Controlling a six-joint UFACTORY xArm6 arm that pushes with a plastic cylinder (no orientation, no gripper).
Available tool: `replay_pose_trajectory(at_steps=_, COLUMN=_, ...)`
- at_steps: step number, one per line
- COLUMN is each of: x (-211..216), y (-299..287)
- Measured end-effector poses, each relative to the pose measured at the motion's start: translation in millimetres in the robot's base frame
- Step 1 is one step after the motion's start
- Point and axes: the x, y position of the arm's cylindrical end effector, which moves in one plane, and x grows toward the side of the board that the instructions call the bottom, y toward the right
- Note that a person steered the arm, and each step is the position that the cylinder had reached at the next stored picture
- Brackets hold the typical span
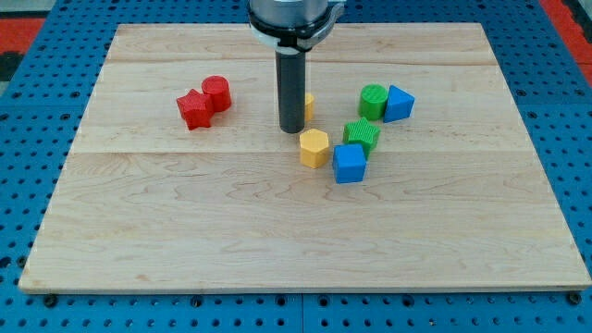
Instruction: Push the yellow heart closer to the red circle
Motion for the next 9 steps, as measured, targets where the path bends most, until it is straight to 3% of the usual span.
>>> replay_pose_trajectory(at_steps=2, x=-19, y=-7)
replay_pose_trajectory(at_steps=4, x=-29, y=37)
replay_pose_trajectory(at_steps=6, x=-32, y=-4)
replay_pose_trajectory(at_steps=7, x=-32, y=38)
replay_pose_trajectory(at_steps=8, x=-54, y=59)
replay_pose_trajectory(at_steps=9, x=-76, y=41)
